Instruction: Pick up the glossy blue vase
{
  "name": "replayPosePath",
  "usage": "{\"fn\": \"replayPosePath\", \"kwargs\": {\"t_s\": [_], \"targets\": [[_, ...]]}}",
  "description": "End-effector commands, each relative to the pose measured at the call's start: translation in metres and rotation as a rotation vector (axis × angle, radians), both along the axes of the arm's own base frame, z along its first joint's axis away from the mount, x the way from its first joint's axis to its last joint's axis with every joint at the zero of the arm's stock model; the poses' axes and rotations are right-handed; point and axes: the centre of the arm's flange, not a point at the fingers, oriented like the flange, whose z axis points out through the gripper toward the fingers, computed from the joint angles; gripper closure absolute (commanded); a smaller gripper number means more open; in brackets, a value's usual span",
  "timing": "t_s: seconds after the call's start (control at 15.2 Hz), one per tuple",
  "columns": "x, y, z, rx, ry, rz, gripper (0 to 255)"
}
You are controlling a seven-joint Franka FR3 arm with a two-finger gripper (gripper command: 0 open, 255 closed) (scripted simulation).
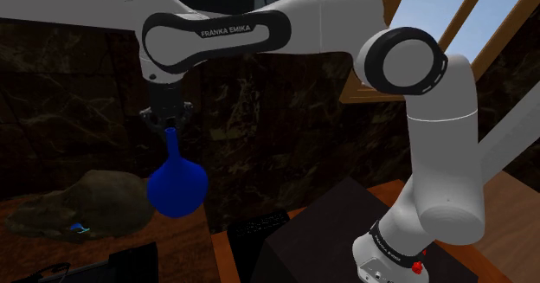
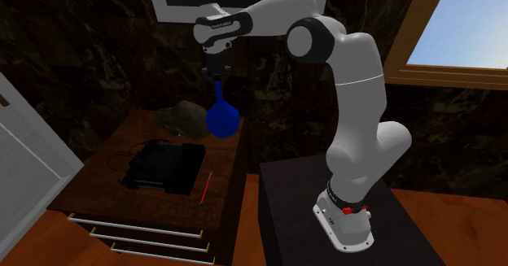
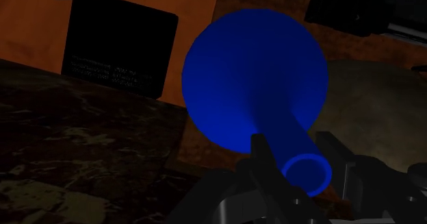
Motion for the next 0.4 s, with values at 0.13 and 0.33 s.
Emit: {"fn": "replayPosePath", "kwargs": {"t_s": [0.13,0.33], "targets": [[0.001,0.000,0.023,0.002,-0.002,0.000,255],[0.001,0.000,0.029,0.002,-0.002,0.000,255]]}}
